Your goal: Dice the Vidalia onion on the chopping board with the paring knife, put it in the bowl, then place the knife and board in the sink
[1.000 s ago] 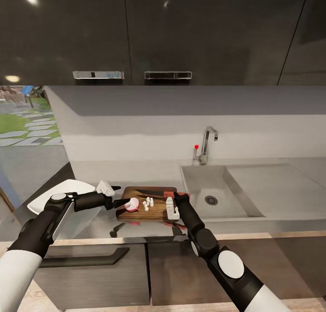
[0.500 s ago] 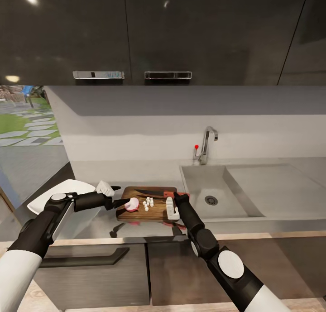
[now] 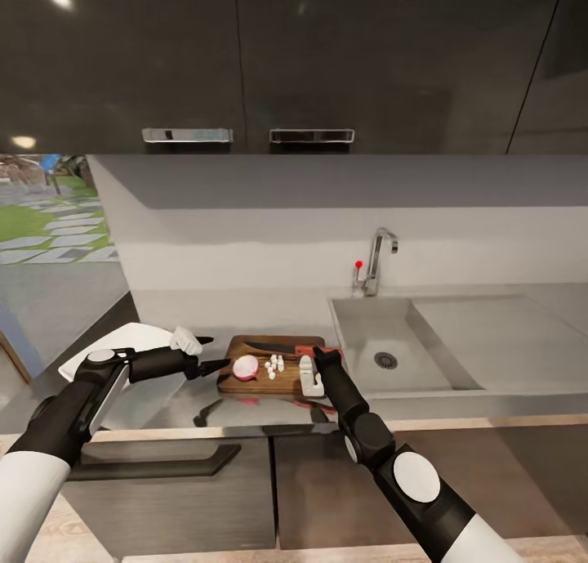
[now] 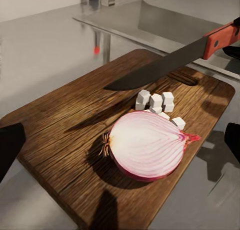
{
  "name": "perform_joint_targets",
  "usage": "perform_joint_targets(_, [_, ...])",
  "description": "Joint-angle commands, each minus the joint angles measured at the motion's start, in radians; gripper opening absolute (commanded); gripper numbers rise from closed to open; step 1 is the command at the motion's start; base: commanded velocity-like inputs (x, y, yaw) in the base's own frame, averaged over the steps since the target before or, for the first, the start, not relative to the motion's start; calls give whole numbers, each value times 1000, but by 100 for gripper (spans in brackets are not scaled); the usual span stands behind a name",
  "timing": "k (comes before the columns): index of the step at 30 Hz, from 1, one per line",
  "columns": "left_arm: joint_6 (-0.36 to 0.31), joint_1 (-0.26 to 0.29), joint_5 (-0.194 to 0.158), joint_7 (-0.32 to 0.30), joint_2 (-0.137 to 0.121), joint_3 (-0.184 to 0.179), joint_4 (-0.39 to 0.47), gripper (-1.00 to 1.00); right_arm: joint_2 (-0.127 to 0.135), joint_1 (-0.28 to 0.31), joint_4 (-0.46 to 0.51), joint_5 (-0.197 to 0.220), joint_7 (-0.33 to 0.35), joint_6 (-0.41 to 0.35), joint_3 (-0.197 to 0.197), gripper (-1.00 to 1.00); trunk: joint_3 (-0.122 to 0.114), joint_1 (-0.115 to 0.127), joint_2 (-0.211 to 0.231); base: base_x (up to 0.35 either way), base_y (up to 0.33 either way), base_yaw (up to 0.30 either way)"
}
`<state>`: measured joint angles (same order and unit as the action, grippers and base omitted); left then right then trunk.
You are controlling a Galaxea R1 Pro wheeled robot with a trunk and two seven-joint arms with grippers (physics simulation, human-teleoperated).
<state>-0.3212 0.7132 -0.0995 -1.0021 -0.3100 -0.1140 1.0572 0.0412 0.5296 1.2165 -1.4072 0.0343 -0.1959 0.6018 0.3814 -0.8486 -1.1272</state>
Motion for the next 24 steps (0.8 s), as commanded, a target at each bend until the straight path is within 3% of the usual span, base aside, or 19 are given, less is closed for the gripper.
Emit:
perform_joint_targets(1, [-10, 1, -9, 0, -1, -3, 0, 100, 1, 1, 1, -10, 4, -8, 4, -100, 1, 0, -1, -16, 5, 0])
perform_joint_targets(9, [-12, 1, -10, 0, -1, -2, 0, 100, 1, 1, 1, -10, 4, -8, 4, -100, 1, 0, -1, -205, 1, 0])
perform_joint_targets(24, [-11, 1, -10, 2, -2, 0, 0, 100, 2, 1, 1, -10, 8, -8, 4, -100, 1, 0, -1, -15, 58, 0])
